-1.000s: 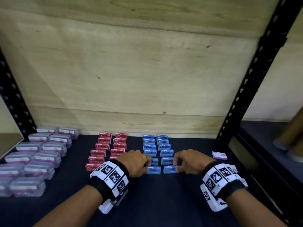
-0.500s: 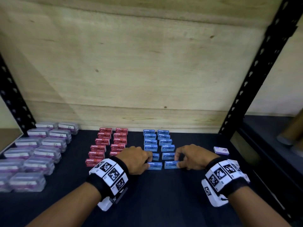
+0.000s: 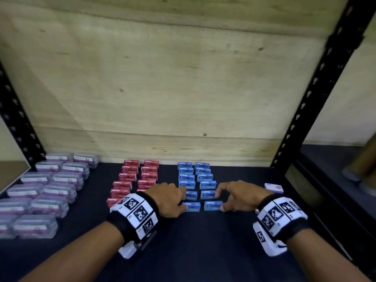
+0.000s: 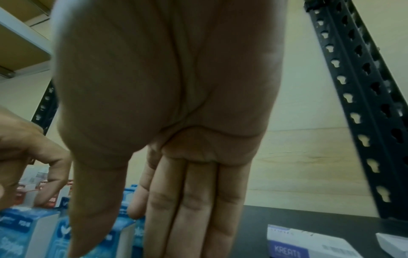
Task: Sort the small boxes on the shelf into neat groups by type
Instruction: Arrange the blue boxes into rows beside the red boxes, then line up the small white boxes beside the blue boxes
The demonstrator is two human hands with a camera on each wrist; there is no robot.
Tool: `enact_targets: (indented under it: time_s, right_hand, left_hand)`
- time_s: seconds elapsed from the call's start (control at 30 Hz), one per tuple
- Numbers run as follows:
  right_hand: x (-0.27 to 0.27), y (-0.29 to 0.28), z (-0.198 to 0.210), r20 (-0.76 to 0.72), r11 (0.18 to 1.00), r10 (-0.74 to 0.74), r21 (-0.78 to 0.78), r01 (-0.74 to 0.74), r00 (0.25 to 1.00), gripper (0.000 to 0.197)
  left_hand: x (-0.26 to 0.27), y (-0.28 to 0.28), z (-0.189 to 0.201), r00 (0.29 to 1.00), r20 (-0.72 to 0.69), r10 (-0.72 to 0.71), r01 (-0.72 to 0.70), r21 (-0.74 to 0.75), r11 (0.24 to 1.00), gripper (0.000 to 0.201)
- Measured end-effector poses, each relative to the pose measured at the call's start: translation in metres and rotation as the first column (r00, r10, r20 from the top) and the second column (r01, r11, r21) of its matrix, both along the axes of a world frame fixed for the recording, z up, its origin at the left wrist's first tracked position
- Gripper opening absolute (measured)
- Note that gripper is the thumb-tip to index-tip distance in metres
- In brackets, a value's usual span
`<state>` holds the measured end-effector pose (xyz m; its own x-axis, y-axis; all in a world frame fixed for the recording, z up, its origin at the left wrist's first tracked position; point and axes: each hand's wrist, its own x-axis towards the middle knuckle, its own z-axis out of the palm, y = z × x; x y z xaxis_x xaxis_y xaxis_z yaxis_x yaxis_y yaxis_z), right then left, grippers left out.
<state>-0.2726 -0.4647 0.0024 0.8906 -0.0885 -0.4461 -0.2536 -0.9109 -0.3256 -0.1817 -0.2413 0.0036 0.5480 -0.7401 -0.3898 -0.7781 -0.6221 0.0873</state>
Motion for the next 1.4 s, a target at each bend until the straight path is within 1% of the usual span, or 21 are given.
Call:
enact_targets:
  time_s: [0.07,0.13,0.17,0.27,0.37,0.43,0.5,0.6,0.77,0.87,1.0,1.1,1.2,1.23,1.3,1.4]
  right_hand:
    - [-0.004,-0.005,0.006,-0.039,0.996,-0.008,0.091,0.012,0.999,0.032]
    - [-0.009,-0.019,0.015,-0.048,0.98,-0.04,0.193,0.048,0.998,0.033]
    - [-0.011,-0.028,0.021,-0.028,0.975,-0.062,0.212,0.067,0.998,0.031]
    - [-0.018,-0.063,0.035,0.042,0.979,-0.131,0.161,0.123,0.99,0.021]
    - [-0.021,-0.102,0.039,0.116,0.971,-0.238,0.067,0.231,0.964,0.015]
    - [-0.021,-0.126,0.037,0.13,0.961,-0.274,-0.01,0.277,0.953,0.013]
    - [-0.02,-0.145,0.034,0.111,0.951,-0.297,-0.056,0.305,0.948,0.014]
    - [-0.017,-0.159,0.025,0.074,0.943,-0.308,-0.11,0.314,0.949,0.019]
    - [-0.009,-0.177,0.007,0.022,0.928,-0.319,-0.198,0.317,0.947,0.036]
    - [-0.005,-0.183,0.0,-0.029,0.922,-0.317,-0.244,0.301,0.948,0.041]
    - [0.003,-0.186,-0.006,-0.051,0.919,-0.311,-0.269,0.287,0.949,0.047]
    - [0.006,-0.188,-0.008,-0.074,0.923,-0.299,-0.274,0.269,0.951,0.044]
    - [0.008,-0.19,-0.011,-0.071,0.936,-0.298,-0.215,0.277,0.952,0.036]
    - [0.009,-0.189,-0.011,-0.074,0.939,-0.288,-0.219,0.267,0.955,0.034]
    - [0.009,-0.188,-0.01,-0.094,0.94,-0.258,-0.256,0.228,0.961,0.03]
    - [0.007,-0.187,-0.008,-0.099,0.943,-0.239,-0.261,0.206,0.966,0.019]
  left_hand:
    - [0.002,-0.001,0.007,0.998,-0.053,0.026,-0.024,0.039,0.999,0.04]
    - [0.006,-0.004,0.016,0.998,-0.056,0.03,-0.027,0.062,0.998,0.034]
    - [0.01,-0.008,0.021,0.999,-0.045,0.025,-0.022,0.067,0.998,0.03]
    - [0.014,-0.025,0.037,0.996,-0.09,-0.005,0.01,0.051,0.999,0.03]
    - [0.011,-0.055,0.058,0.99,-0.119,-0.076,0.077,0.002,0.997,0.033]
    - [0.008,-0.081,0.069,0.986,-0.106,-0.128,0.122,-0.062,0.991,0.028]
    - [0.008,-0.109,0.073,0.981,-0.092,-0.171,0.16,-0.107,0.981,0.025]
    - [0.01,-0.149,0.067,0.974,-0.071,-0.214,0.203,-0.138,0.969,0.021]
    - [0.014,-0.197,0.048,0.955,-0.018,-0.295,0.293,-0.079,0.953,0.024]
    - [0.017,-0.219,0.034,0.943,-0.039,-0.331,0.33,-0.038,0.943,0.028]
    - [0.022,-0.24,0.013,0.943,-0.086,-0.323,0.324,-0.003,0.946,0.034]
    - [0.024,-0.248,0.001,0.935,-0.095,-0.341,0.343,0.006,0.939,0.04]
    - [0.025,-0.255,-0.006,0.922,-0.088,-0.376,0.378,0.005,0.926,0.047]
    - [0.024,-0.257,-0.006,0.913,-0.09,-0.398,0.402,0.019,0.916,0.048]
    - [0.021,-0.26,-0.006,0.894,-0.082,-0.441,0.445,0.038,0.895,0.048]
    - [0.02,-0.262,-0.005,0.885,-0.057,-0.462,0.464,0.029,0.885,0.043]
